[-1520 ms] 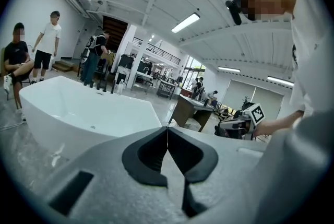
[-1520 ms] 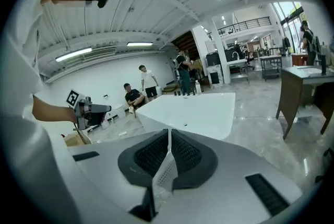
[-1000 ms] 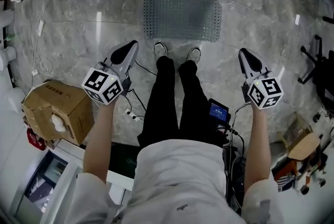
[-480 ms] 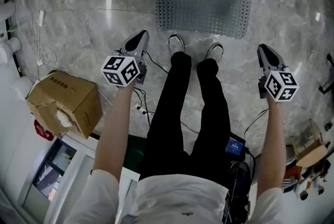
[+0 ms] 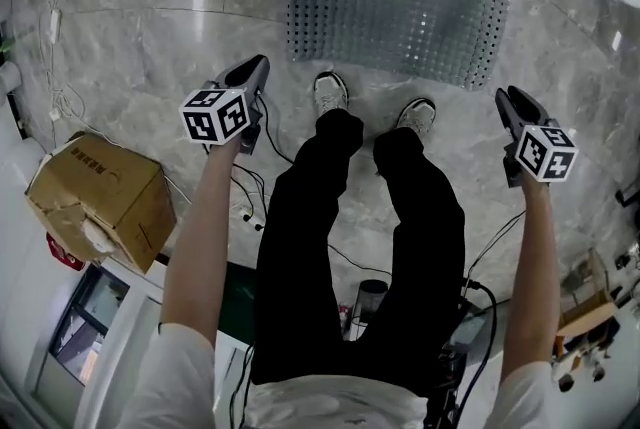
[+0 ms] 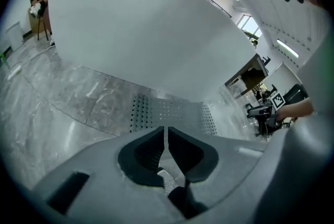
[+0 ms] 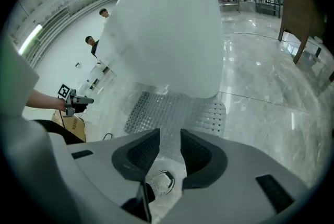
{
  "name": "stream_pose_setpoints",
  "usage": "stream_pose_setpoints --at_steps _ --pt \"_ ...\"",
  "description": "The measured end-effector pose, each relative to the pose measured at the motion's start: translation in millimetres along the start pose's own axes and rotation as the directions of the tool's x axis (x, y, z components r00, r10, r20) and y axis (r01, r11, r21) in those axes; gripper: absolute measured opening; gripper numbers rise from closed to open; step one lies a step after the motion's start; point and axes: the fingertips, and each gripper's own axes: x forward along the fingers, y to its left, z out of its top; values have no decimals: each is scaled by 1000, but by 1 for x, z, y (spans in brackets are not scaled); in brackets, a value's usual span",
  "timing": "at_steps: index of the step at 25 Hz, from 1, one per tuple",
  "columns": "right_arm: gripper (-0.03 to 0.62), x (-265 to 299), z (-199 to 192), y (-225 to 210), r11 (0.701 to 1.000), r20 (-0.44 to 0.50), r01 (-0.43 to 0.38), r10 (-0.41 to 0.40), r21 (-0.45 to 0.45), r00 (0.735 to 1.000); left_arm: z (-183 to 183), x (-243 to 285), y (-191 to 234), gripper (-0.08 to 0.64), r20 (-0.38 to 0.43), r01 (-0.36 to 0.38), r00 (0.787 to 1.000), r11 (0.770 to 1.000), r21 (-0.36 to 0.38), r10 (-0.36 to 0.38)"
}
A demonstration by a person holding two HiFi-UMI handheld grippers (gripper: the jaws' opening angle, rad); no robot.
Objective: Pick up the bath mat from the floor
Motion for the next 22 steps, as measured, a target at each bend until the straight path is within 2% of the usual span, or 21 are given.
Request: stream_pose_setpoints --at_steps 3,5,7,9,12,18,22 --pt "104 32 -13 -34 999 -14 52 -52 9 999 -17 33 26 31 -33 -17 999 1000 2 17" --pt "110 51 -20 -54 996 -22 83 -83 11 996 -29 53 40 75 -55 -21 998 1000 1 21" --pt "117 69 -28 -71 994 -34 108 -107 7 994 -38 71 50 78 -74 -22 997 1000 8 22" --pt "123 87 -37 -90 991 -38 128 -127 30 991 -45 88 60 85 -75 -17 997 1000 7 17" --pt "127 115 -49 -126 981 -50 183 -180 68 982 -51 122 79 131 -72 -22 997 1000 6 23" --pt "164 163 -75 -166 967 -100 256 -256 -11 962 -68 177 107 150 -76 -75 994 997 15 76" --pt "183 190 -83 -187 959 -103 284 -281 11 954 -71 208 126 204 -76 -101 992 995 29 102"
